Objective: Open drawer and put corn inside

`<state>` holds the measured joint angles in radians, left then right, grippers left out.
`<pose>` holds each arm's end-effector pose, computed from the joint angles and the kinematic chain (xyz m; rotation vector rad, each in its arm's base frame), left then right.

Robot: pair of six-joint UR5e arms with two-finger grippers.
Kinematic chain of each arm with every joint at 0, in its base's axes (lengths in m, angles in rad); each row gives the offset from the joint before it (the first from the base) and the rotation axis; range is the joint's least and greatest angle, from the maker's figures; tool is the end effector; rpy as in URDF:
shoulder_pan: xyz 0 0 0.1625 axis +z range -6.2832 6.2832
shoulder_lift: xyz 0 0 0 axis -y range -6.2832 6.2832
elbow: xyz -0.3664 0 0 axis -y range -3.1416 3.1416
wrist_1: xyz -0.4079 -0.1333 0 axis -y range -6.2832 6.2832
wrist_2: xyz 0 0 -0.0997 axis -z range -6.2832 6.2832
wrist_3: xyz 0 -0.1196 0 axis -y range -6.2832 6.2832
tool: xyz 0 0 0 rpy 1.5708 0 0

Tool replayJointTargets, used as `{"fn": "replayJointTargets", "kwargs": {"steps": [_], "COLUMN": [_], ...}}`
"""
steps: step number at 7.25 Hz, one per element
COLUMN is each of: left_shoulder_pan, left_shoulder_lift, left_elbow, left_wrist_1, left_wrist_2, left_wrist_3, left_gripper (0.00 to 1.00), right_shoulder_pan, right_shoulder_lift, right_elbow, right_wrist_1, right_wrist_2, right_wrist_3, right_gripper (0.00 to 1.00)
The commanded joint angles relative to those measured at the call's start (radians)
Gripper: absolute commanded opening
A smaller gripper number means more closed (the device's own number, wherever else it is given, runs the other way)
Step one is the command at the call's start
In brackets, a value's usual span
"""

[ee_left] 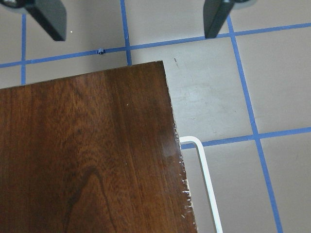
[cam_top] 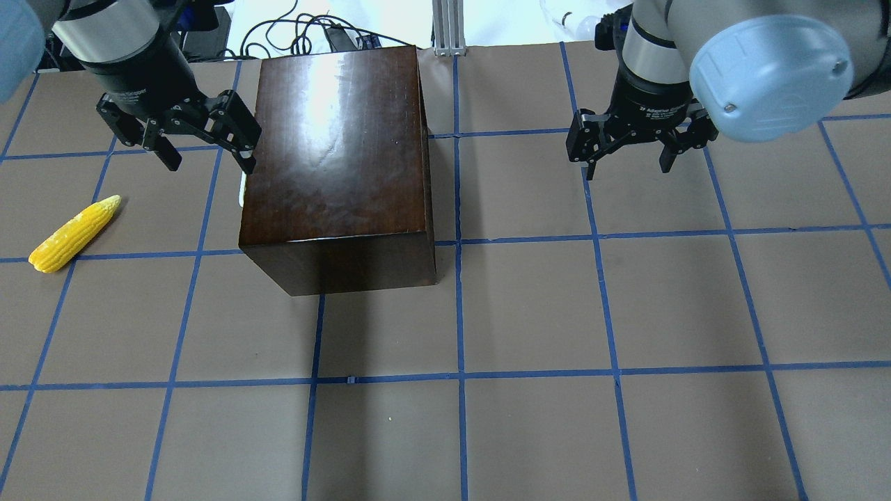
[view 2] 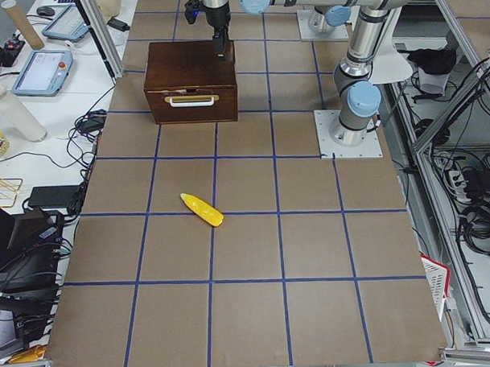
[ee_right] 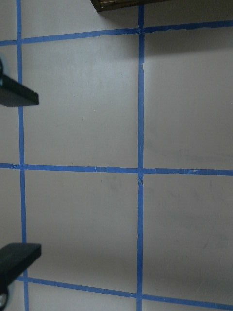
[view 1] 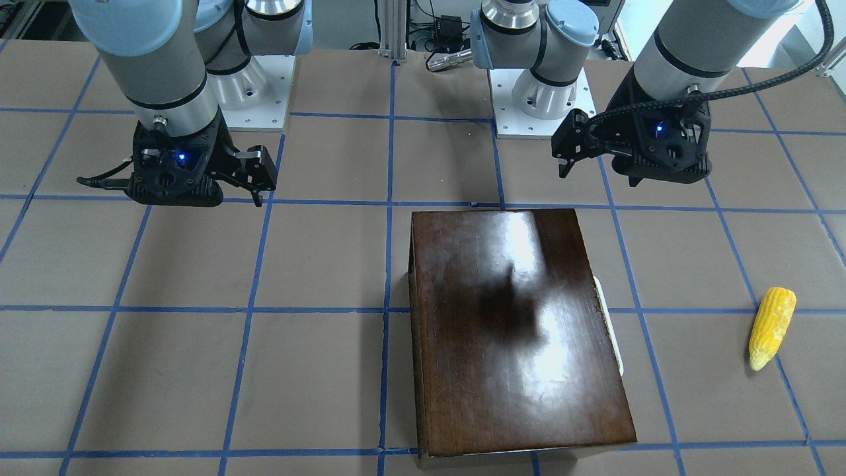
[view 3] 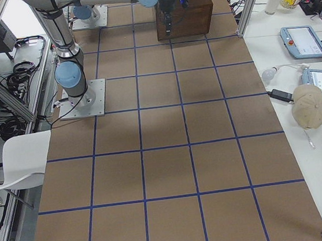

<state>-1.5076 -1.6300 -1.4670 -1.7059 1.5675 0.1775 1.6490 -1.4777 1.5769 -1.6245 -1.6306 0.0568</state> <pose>-0.1007 -0.5251 0.4183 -0.1782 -3.1192 -0.1398 0.1675 -0.5226 0.3631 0.0350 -3.0780 -0.0637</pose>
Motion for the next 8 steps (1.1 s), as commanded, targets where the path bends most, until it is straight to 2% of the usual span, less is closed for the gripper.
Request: {"fn": "replayJointTargets", "kwargs": {"steps": [1, 6, 8], "left_shoulder_pan": [0.003, 0.029, 0.152], "left_shoulder_lift": [-0.005, -0.011, -0.036], "left_elbow": [0.001, -0.001, 0.008], "left_wrist_1": [0.003, 0.000, 0.037], "left_wrist_2": [0.003, 0.005, -0.009], "left_wrist_3": [0.000, 0.000, 0.038], "left_gripper": [1.00, 1.00, 1.00], "right_shoulder_pan": [0.000, 0.000, 0.000], "right_shoulder_lift": [-0.001, 0.000, -0.001], "right_elbow": [0.000, 0.000, 0.000], "right_wrist_1": [0.000, 0.000, -0.002], "right_wrist_2": [0.000, 0.000, 0.000], "right_wrist_3": [0.000, 0.000, 0.000], "right_gripper": [1.00, 1.00, 1.00]}}
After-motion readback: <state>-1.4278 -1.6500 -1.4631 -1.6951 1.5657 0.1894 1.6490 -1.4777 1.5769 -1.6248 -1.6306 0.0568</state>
